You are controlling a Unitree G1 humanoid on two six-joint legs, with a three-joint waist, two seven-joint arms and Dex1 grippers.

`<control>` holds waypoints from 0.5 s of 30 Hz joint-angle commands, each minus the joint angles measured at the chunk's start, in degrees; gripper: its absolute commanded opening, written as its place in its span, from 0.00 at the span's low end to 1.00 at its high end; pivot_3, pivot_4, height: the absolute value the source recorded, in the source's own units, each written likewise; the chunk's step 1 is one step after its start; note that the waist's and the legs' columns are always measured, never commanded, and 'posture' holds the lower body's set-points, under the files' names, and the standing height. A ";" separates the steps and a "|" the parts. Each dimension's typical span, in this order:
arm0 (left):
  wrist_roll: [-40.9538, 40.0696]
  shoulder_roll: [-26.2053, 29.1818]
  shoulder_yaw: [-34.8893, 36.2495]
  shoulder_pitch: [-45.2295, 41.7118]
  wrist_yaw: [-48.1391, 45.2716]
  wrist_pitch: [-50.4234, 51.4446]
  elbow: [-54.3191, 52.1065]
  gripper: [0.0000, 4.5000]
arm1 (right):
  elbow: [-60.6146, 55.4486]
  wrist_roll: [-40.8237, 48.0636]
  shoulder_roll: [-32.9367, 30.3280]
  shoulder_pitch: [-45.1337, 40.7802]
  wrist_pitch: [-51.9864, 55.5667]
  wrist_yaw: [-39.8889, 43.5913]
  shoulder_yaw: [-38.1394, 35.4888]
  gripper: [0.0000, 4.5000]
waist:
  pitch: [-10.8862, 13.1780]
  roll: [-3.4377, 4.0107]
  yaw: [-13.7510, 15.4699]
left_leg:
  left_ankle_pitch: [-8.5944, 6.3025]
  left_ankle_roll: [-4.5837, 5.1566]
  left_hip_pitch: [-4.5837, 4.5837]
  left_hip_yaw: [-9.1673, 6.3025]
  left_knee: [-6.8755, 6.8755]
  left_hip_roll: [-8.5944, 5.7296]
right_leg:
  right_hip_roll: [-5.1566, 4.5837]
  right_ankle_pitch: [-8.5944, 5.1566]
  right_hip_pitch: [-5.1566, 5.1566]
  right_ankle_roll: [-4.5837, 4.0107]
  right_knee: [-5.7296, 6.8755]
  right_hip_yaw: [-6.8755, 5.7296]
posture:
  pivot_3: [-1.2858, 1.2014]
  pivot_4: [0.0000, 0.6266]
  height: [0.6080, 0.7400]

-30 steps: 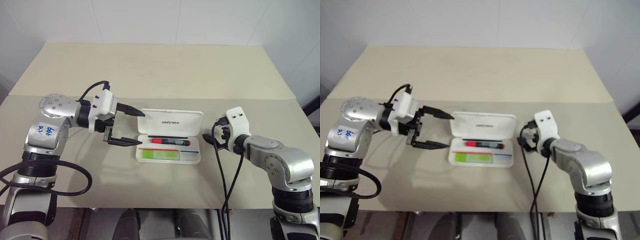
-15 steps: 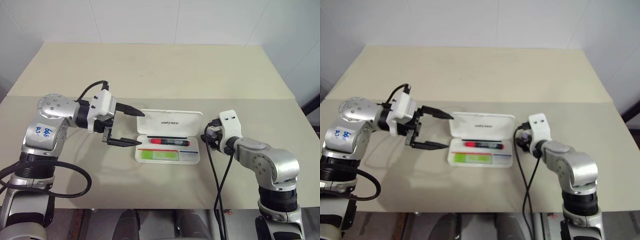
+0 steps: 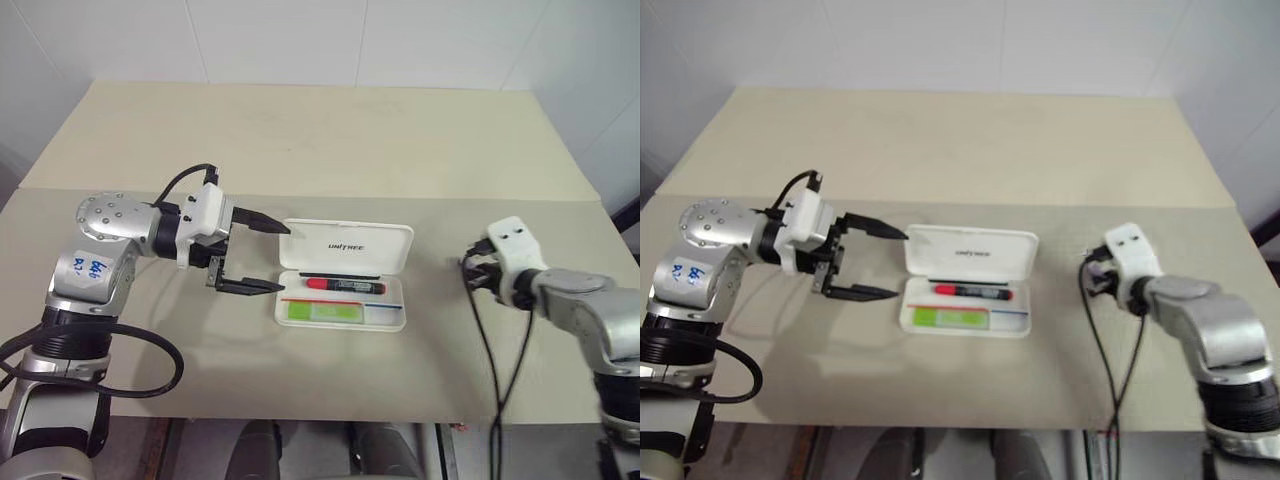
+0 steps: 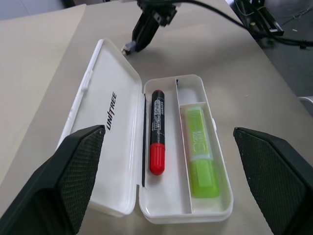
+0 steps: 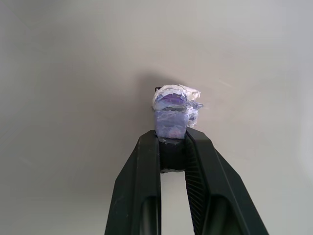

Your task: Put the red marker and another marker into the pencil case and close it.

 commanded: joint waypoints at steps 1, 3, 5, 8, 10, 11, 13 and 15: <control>-0.55 0.11 0.89 0.16 -0.02 -1.51 -0.68 1.00 | -1.59 1.05 -5.83 2.47 -7.36 9.46 -0.13 0.08 | 0.00 0.00 -0.15 | 0.00 0.00 0.00 0.00 0.00 0.00 | 0.00 0.00 0.00 0.00 0.01 0.00 | 0.52 0.24 1.00; -0.56 0.08 1.12 0.98 -0.39 -2.81 -0.41 1.00 | -7.13 5.57 -9.57 5.84 -14.89 21.59 -1.05 0.08 | 0.00 0.01 -0.27 | -0.01 0.02 0.02 0.03 -0.01 0.01 | 0.02 -0.02 0.00 0.03 0.00 0.04 | 0.52 0.24 1.00; -0.50 0.08 1.33 1.57 -0.63 -4.12 0.05 1.00 | -9.60 6.97 -10.93 7.32 -20.85 27.97 -0.71 0.08 | 0.01 0.01 -0.49 | -0.03 0.05 0.06 0.05 -0.02 0.05 | 0.08 -0.03 0.01 0.04 0.01 0.06 | 0.52 0.24 1.00; -0.58 0.31 1.67 2.65 -0.95 -5.53 0.46 1.00 | -9.34 5.60 -10.53 7.19 -28.75 32.92 1.40 0.08 | 0.01 0.01 -0.43 | -0.02 0.04 0.07 0.05 0.09 0.07 | 0.11 -0.01 0.04 0.08 0.07 0.07 | 0.52 0.24 1.00; -0.75 0.75 1.90 3.80 -1.47 -6.34 0.44 1.00 | -8.69 4.76 -9.72 5.85 -32.21 35.75 4.24 0.08 | 0.02 -0.02 -0.29 | -0.02 0.04 0.10 0.06 0.20 0.05 | 0.07 0.01 0.13 0.11 0.06 0.08 | 0.52 0.24 1.00; -0.81 0.92 1.99 4.24 -1.64 -6.65 0.43 1.00 | -8.36 4.11 -9.20 5.02 -33.67 36.63 5.80 0.08 | 0.02 -0.02 -0.29 | -0.02 0.03 0.09 0.07 0.25 0.05 | 0.06 0.03 0.13 0.13 0.06 0.10 | 0.52 0.24 1.00; -0.77 1.19 2.03 4.78 -1.77 -7.02 0.51 1.00 | -7.53 3.13 -8.15 3.35 -35.27 37.67 8.49 0.08 | 0.03 -0.03 -0.27 | -0.02 0.03 0.09 0.11 0.32 0.05 | 0.05 0.05 0.13 0.14 0.06 0.13 | 0.52 0.24 1.00; -0.50 1.42 2.02 5.20 -1.84 -7.46 0.63 1.00 | -6.62 1.82 -7.48 1.87 -37.27 39.07 10.89 0.08 | 0.04 -0.04 -0.21 | -0.01 0.02 0.07 0.11 0.36 0.05 | 0.05 0.05 0.12 0.13 0.08 0.14 | 0.52 0.24 1.00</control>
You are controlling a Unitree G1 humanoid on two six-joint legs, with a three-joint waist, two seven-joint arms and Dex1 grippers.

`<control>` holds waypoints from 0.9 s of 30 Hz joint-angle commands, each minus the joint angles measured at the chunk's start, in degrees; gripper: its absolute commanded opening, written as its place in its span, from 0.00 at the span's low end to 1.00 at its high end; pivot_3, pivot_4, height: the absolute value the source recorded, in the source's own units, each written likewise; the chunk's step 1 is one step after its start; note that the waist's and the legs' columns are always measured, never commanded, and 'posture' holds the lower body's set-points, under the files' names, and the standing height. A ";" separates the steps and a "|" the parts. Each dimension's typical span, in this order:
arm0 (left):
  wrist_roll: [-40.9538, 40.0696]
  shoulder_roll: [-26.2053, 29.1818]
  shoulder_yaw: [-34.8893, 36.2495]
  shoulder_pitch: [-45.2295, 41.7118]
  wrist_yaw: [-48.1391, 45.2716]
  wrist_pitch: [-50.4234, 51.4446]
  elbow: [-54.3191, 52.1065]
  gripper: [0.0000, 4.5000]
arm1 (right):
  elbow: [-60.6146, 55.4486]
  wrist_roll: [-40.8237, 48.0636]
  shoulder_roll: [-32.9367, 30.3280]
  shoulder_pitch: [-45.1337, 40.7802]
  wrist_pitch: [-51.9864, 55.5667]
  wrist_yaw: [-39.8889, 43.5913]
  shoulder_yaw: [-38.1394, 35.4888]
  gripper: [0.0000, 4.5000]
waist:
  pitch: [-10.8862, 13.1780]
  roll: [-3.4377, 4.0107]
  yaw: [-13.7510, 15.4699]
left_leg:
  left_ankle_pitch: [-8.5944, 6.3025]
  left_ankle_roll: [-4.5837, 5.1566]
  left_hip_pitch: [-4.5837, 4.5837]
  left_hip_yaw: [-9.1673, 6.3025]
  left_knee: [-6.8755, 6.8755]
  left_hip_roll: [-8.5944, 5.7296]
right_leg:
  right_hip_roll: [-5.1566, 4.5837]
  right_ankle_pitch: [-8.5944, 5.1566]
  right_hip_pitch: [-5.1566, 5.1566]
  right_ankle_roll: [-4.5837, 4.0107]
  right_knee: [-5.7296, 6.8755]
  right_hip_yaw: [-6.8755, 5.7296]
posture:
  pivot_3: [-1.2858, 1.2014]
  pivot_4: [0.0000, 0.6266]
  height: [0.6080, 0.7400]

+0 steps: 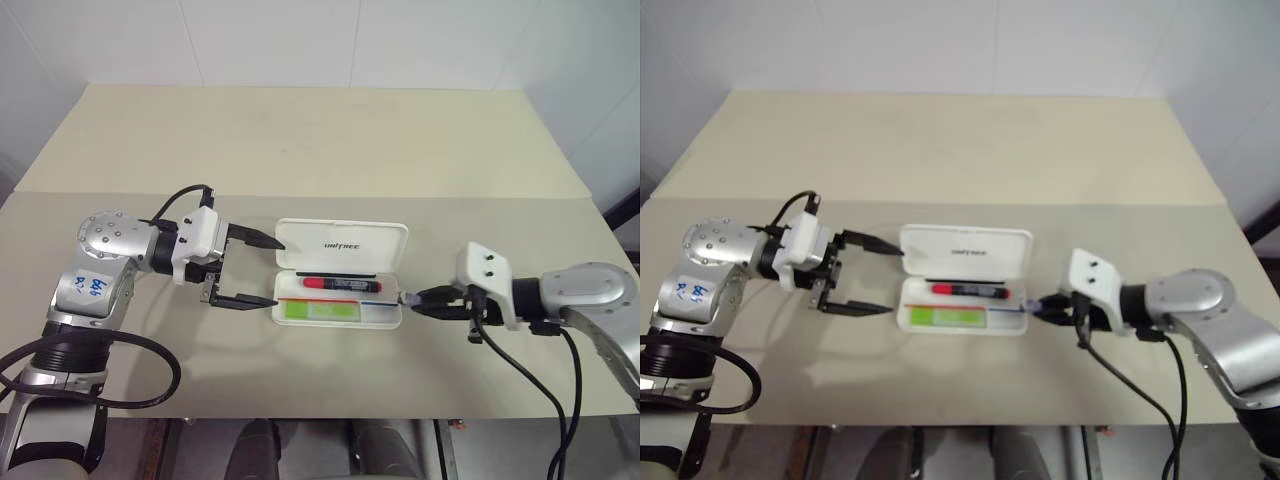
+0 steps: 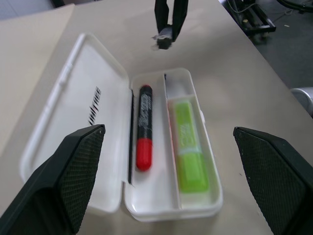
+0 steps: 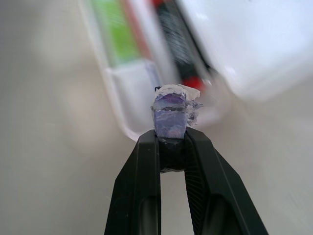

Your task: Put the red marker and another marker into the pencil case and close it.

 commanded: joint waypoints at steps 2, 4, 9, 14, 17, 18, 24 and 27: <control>-0.40 1.23 1.77 0.60 0.05 -1.37 -1.01 1.00 | 2.15 -3.71 1.46 -3.31 -5.30 2.90 4.49 0.08 | 0.00 0.00 0.07 | 0.00 0.00 0.01 0.00 0.00 0.00 | 0.00 0.00 0.00 0.00 0.02 0.00 | 0.52 0.24 1.00; -0.39 1.18 1.79 1.09 0.39 -1.35 -1.47 1.00 | 4.03 -5.75 2.35 -4.73 -6.65 3.42 6.65 0.08 | 0.00 0.00 0.09 | 0.00 0.00 0.01 0.00 -0.01 0.00 | 0.00 -0.01 -0.01 -0.01 0.04 0.00 | 0.52 0.24 1.00; -0.59 1.05 1.92 1.81 1.23 -0.46 -2.71 1.00 | 7.56 -8.82 4.39 -7.72 -8.66 4.72 9.81 0.08 | 0.00 0.00 0.12 | 0.00 0.00 -0.01 0.00 -0.03 0.01 | 0.00 -0.02 -0.05 -0.03 0.06 -0.01 | 0.52 0.24 1.00; -0.60 1.31 2.10 1.80 1.74 0.11 -3.04 1.00 | 11.53 -11.67 6.51 -10.38 -9.66 5.07 11.76 0.08 | 0.00 0.00 0.04 | 0.00 0.00 0.02 0.00 -0.02 0.01 | 0.00 -0.02 -0.04 -0.03 0.11 -0.01 | 0.52 0.24 1.00; -0.61 1.41 2.12 1.88 2.04 0.57 -3.60 1.00 | 13.45 -12.87 7.37 -11.24 -10.14 5.81 12.29 0.08 | 0.00 0.01 0.08 | 0.00 0.00 0.02 0.00 -0.01 0.00 | 0.00 -0.02 -0.04 -0.04 0.13 -0.01 | 0.52 0.24 1.00; -0.60 1.43 2.12 1.88 2.16 0.71 -3.77 1.00 | 13.82 -13.11 7.56 -11.36 -10.34 5.98 12.31 0.08 | 0.00 0.00 0.08 | 0.00 0.00 0.02 0.00 0.00 0.00 | 0.00 -0.02 -0.05 -0.03 0.14 -0.01 | 0.52 0.24 1.00; -0.61 1.74 2.20 1.29 2.34 1.08 -3.89 1.00 | 14.77 -13.34 7.53 -11.75 -10.31 7.64 11.85 0.43 | 0.00 0.00 0.08 | 0.00 0.00 0.02 0.00 0.01 0.00 | 0.00 -0.01 -0.04 -0.03 0.15 -0.01 | 0.52 0.24 1.00; -0.59 1.83 2.05 1.06 2.37 1.00 -3.78 1.00 | 15.40 -13.28 7.80 -12.45 -10.54 7.53 11.12 0.67 | 0.00 0.00 0.08 | 0.00 0.00 0.03 0.00 0.01 0.00 | 0.00 -0.02 -0.04 -0.04 0.16 -0.01 | 0.52 0.24 1.00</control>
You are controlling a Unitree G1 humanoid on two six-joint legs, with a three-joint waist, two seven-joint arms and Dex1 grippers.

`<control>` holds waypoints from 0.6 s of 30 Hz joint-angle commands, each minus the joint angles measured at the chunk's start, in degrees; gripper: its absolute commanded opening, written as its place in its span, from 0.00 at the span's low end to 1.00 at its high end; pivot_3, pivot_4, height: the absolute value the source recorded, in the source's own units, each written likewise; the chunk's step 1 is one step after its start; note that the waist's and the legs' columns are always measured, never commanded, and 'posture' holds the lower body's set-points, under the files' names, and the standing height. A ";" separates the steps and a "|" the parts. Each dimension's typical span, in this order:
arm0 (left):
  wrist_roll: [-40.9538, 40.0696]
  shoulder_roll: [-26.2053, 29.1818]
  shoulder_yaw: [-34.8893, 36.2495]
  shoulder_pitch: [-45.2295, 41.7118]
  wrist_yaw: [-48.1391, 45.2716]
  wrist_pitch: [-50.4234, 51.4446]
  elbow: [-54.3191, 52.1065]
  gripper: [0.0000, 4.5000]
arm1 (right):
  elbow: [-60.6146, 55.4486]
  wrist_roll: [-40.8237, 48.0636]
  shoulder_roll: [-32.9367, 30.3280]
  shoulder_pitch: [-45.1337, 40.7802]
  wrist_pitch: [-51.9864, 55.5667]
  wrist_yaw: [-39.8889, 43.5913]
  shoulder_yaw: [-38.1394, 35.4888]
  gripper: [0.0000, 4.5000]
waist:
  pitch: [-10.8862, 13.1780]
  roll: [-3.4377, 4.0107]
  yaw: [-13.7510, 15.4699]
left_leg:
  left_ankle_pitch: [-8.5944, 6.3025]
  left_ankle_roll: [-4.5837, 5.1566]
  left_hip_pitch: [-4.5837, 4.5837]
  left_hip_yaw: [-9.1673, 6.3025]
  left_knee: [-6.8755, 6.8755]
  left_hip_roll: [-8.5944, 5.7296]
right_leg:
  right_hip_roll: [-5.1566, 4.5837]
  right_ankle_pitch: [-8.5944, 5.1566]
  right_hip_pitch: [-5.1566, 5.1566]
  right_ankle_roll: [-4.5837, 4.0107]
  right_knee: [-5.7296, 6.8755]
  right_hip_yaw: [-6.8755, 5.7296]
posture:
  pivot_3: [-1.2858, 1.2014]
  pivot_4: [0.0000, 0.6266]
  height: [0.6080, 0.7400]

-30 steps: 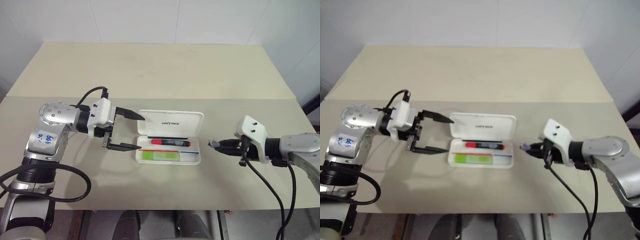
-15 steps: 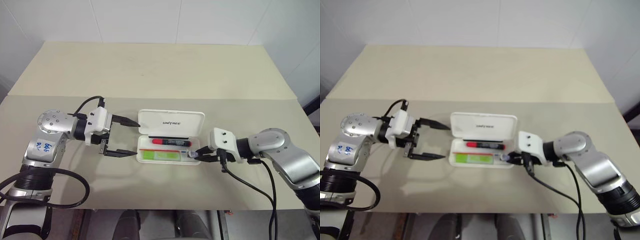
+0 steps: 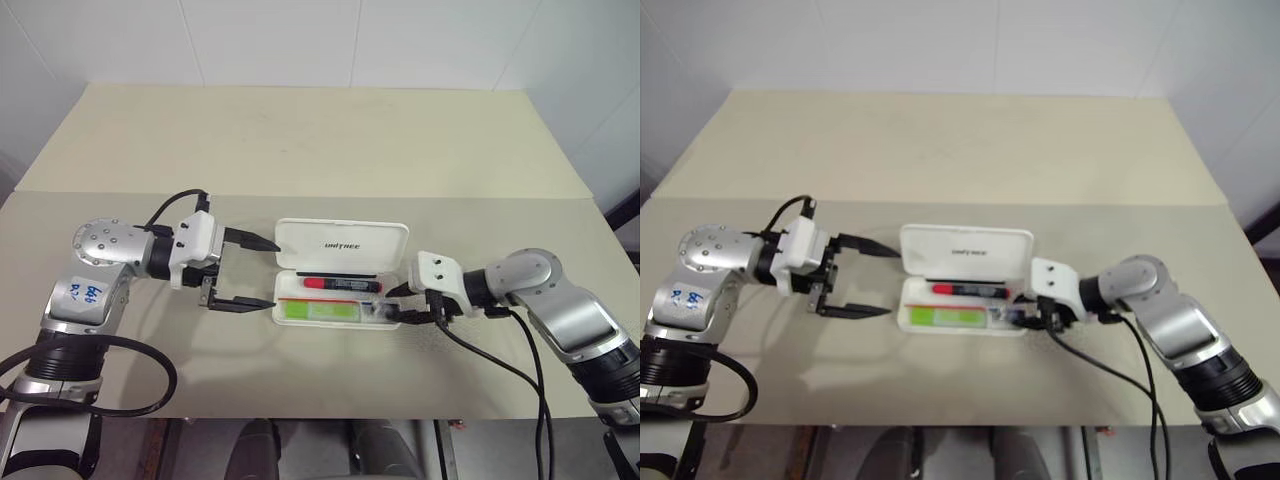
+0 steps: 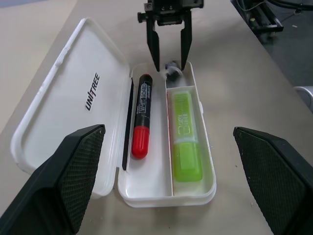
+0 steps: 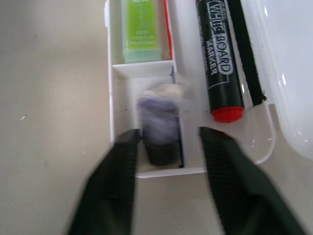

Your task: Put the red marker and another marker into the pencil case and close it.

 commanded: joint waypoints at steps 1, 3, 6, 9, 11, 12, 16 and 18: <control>-0.59 0.68 1.05 -1.03 0.26 -0.24 -1.79 1.00 | 0.32 0.03 0.25 -1.44 -0.91 0.59 -1.69 0.74 | 0.00 0.00 0.02 | 0.00 0.00 0.00 0.00 0.00 0.00 | 0.00 0.00 0.00 0.00 0.00 0.00 | 0.52 0.24 1.00; -0.50 0.53 0.88 -1.30 0.32 -0.33 -1.60 1.00 | 0.76 0.12 0.44 -2.01 -1.12 0.35 -2.10 0.91 | 0.00 0.00 0.02 | 0.00 0.00 0.00 0.00 0.00 0.00 | 0.00 0.00 0.00 0.00 0.00 0.00 | 0.52 0.24 1.00; -0.49 0.31 0.74 -1.53 0.41 -0.39 -1.54 1.00 | 0.63 1.36 0.84 -2.43 -0.69 0.11 -3.31 1.00 | 0.00 0.00 0.03 | 0.00 0.00 0.00 0.00 0.00 0.00 | 0.00 0.00 0.00 0.00 0.00 0.00 | 0.52 0.24 1.00; -0.62 0.30 0.85 -1.41 0.41 -0.49 -1.61 1.00 | -0.70 4.80 2.00 -2.01 0.23 -0.43 -6.75 1.00 | 0.00 0.00 0.00 | 0.00 0.00 -0.01 0.00 0.00 0.00 | 0.00 0.00 0.00 0.00 0.00 0.00 | 0.52 0.24 1.00; -0.55 0.32 0.93 -1.31 0.39 -0.70 -1.24 1.00 | -1.89 8.48 1.94 -0.78 0.11 0.78 -10.24 1.00 | 0.00 0.00 0.03 | 0.00 0.00 -0.01 0.00 0.00 0.00 | 0.00 0.00 0.00 0.00 0.01 0.00 | 0.52 0.24 1.00; -0.57 0.36 1.01 -1.18 0.34 -0.81 -1.14 1.00 | -2.56 10.04 1.68 -0.01 0.07 1.52 -11.65 1.00 | 0.00 0.00 0.06 | 0.00 0.00 -0.01 0.00 0.00 0.00 | 0.00 0.00 0.00 0.00 0.03 0.00 | 0.52 0.24 1.00; -1.47 0.23 1.79 -0.99 1.10 0.50 -0.98 1.00 | -5.46 16.69 2.10 3.43 -0.95 2.74 -18.75 1.00 | 0.00 0.00 0.16 | 0.00 0.00 -0.01 -0.02 0.00 0.00 | 0.00 0.00 0.02 0.00 0.02 -0.02 | 0.52 0.24 1.00; -2.61 -0.07 2.41 -1.02 1.48 1.77 -1.01 1.00 | -6.56 20.39 2.56 5.24 -1.25 3.14 -22.48 1.00 | 0.00 0.00 0.18 | 0.00 0.00 -0.01 -0.01 0.00 0.00 | 0.00 0.00 0.03 0.01 0.02 -0.02 | 0.52 0.24 1.00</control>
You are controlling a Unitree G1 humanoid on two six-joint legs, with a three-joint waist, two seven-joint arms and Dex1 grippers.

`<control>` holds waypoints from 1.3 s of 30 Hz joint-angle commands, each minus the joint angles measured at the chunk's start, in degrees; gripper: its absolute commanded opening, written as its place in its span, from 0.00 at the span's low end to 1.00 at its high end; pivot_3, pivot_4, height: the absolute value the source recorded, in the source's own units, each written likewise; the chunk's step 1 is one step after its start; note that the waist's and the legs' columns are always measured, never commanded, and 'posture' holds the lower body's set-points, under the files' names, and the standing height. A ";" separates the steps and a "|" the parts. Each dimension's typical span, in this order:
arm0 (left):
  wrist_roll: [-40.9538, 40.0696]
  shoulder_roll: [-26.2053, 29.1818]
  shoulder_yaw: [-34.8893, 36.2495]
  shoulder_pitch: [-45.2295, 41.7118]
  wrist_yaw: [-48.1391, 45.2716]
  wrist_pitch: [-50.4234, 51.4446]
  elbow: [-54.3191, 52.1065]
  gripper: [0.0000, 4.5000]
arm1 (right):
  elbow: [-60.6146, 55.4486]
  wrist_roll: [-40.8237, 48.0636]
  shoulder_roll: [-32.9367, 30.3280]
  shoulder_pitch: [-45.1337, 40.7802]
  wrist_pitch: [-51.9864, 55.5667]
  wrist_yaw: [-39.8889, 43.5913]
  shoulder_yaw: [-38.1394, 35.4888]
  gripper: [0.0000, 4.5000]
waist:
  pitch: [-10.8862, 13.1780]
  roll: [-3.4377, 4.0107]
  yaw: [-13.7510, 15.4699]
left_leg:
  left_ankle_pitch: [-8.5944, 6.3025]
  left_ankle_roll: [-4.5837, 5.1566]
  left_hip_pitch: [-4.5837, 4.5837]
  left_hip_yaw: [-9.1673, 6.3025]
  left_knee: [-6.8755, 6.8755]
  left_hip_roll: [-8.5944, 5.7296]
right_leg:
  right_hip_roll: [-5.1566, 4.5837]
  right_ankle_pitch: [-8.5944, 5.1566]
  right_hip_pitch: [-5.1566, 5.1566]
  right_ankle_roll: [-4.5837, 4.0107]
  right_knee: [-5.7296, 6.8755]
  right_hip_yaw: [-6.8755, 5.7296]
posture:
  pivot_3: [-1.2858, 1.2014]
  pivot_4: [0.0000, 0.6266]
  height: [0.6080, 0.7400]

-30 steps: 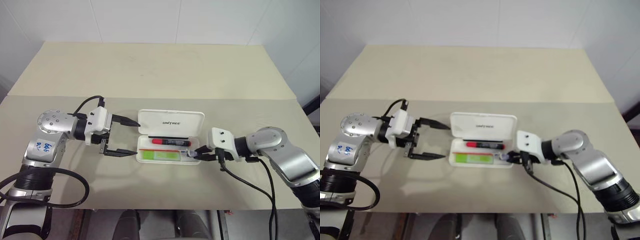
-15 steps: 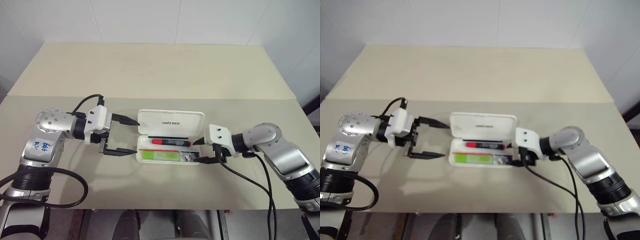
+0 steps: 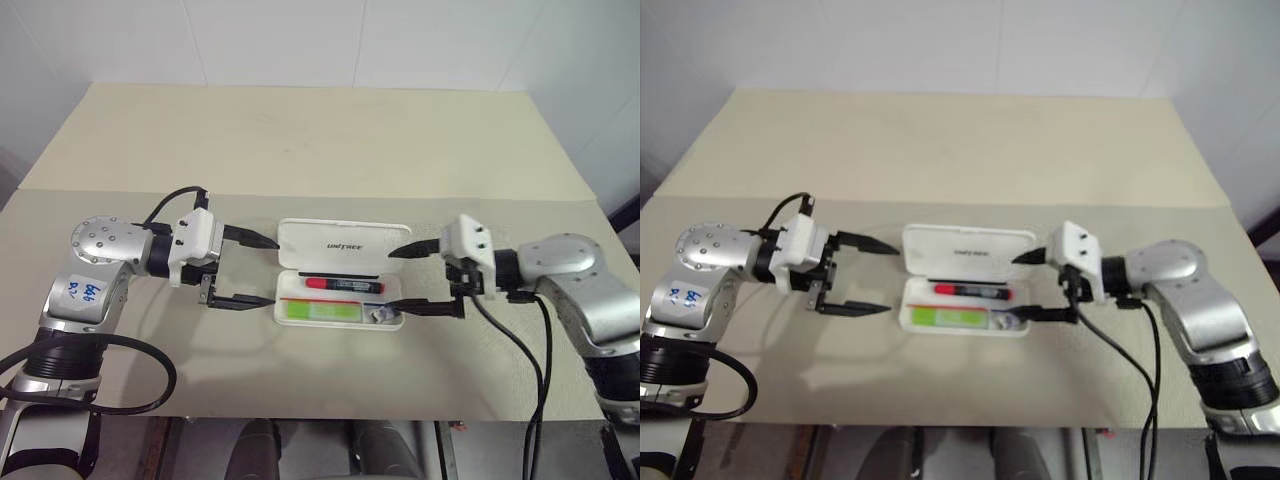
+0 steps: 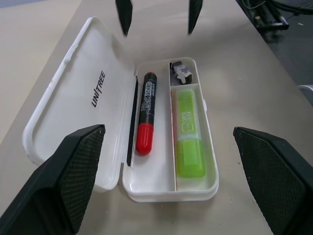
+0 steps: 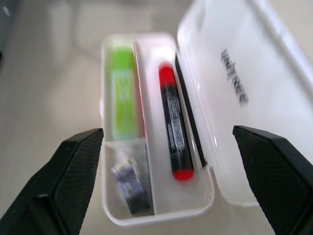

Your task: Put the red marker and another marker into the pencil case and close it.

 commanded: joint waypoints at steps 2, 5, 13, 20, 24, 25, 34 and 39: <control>-3.87 -0.22 3.05 -0.44 0.79 2.24 -1.13 1.00 | -4.01 8.01 0.19 3.23 -0.54 0.35 -9.03 1.00 | 0.00 0.00 -0.01 | 0.00 0.00 0.01 0.00 0.01 0.00 | 0.00 0.00 0.02 0.00 0.01 0.00 | 0.52 0.24 1.00; -5.57 -0.38 4.78 -0.49 0.99 2.82 0.22 0.86 | -4.25 10.54 0.71 5.13 -0.41 -2.23 -13.66 1.00 | 0.00 0.00 -0.08 | 0.00 0.00 0.01 -0.01 0.04 0.00 | 0.00 0.01 0.03 0.01 0.03 0.00 | 0.52 0.24 1.00; -8.55 -2.01 7.61 -2.66 2.39 4.57 3.69 0.26 | -1.74 13.61 0.19 4.94 -0.60 -4.13 -18.31 1.00 | 0.00 0.00 -0.12 | 0.01 -0.01 0.06 -0.01 0.10 0.00 | 0.01 0.01 0.04 0.01 0.12 0.01 | 0.52 0.24 1.00; -6.85 -5.70 9.11 -6.58 7.15 2.11 9.42 0.01 | -0.25 11.96 0.43 3.71 -2.50 -4.50 -16.65 1.00 | 0.00 0.00 -0.06 | 0.01 -0.01 0.04 -0.01 0.14 -0.01 | 0.01 0.02 0.03 0.02 0.12 0.00 | 0.52 0.24 1.00; -1.65 -8.25 8.26 -10.35 13.37 -2.62 16.30 0.01 | 0.24 11.33 0.95 3.06 -3.18 -4.87 -15.41 1.00 | 0.00 0.00 -0.02 | 0.01 -0.01 0.03 -0.02 0.29 -0.02 | 0.01 0.03 0.06 0.06 0.17 0.01 | 0.52 0.24 1.00; -0.11 -8.91 7.72 -11.17 15.14 -3.59 18.24 0.01 | 0.33 11.27 1.08 2.90 -3.29 -5.02 -15.12 1.00 | 0.00 0.00 0.00 | 0.01 -0.01 0.02 -0.01 0.32 -0.03 | 0.00 0.04 0.06 0.07 0.17 0.01 | 0.52 0.24 1.00; 8.07 -11.20 0.67 -11.02 13.19 -12.68 25.81 0.01 | -0.81 11.76 1.67 3.17 -2.99 -5.98 -14.43 1.00 | 0.00 0.00 0.01 | 0.00 -0.02 -0.02 0.00 0.50 -0.04 | 0.00 0.06 0.06 0.11 0.28 0.05 | 0.52 0.24 1.00; 6.54 -11.81 -0.05 -10.72 8.78 -13.45 25.24 0.01 | -1.55 12.21 1.58 3.96 -2.38 -6.61 -14.76 1.00 | 0.00 0.00 -0.04 | 0.00 -0.02 -0.01 0.00 0.51 -0.04 | 0.01 0.06 0.06 0.11 0.33 0.05 | 0.52 0.24 1.00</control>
